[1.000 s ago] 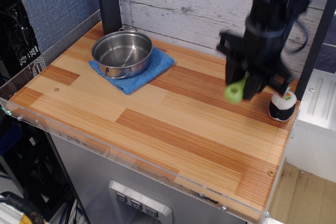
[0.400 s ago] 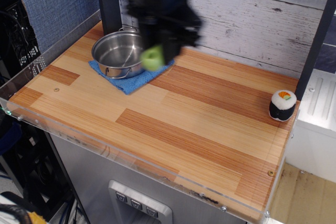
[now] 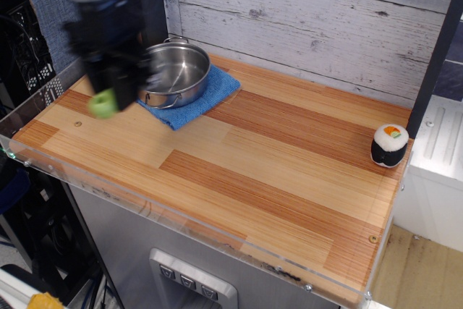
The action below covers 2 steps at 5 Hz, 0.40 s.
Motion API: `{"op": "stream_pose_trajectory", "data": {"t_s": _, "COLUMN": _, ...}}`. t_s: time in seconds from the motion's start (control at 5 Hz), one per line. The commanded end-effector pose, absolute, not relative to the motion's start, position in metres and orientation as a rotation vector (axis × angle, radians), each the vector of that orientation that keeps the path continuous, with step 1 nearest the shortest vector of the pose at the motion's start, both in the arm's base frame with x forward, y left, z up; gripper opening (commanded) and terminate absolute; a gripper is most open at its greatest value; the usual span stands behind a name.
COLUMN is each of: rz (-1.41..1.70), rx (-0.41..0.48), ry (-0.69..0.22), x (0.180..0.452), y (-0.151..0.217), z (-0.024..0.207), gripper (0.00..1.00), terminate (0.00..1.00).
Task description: Place the spoon at the bottom of the steel pot.
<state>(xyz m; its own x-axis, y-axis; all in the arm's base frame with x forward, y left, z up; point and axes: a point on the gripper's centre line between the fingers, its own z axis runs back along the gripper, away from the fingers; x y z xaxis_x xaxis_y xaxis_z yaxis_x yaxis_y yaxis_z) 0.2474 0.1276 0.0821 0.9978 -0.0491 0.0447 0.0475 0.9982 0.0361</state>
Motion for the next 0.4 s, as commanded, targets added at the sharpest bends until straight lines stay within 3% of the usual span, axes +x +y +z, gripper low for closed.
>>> {"op": "stream_pose_trajectory", "data": {"t_s": 0.0, "rz": -0.167, "rx": 0.089, "ry": -0.042, "x": 0.245, "y": 0.225, "z": 0.074, "gripper": 0.00, "terminate": 0.00}}
{"op": "stream_pose_trajectory", "data": {"t_s": 0.2, "rz": -0.242, "rx": 0.104, "ry": -0.059, "x": 0.249, "y": 0.240, "z": 0.068, "gripper": 0.00, "terminate": 0.00}}
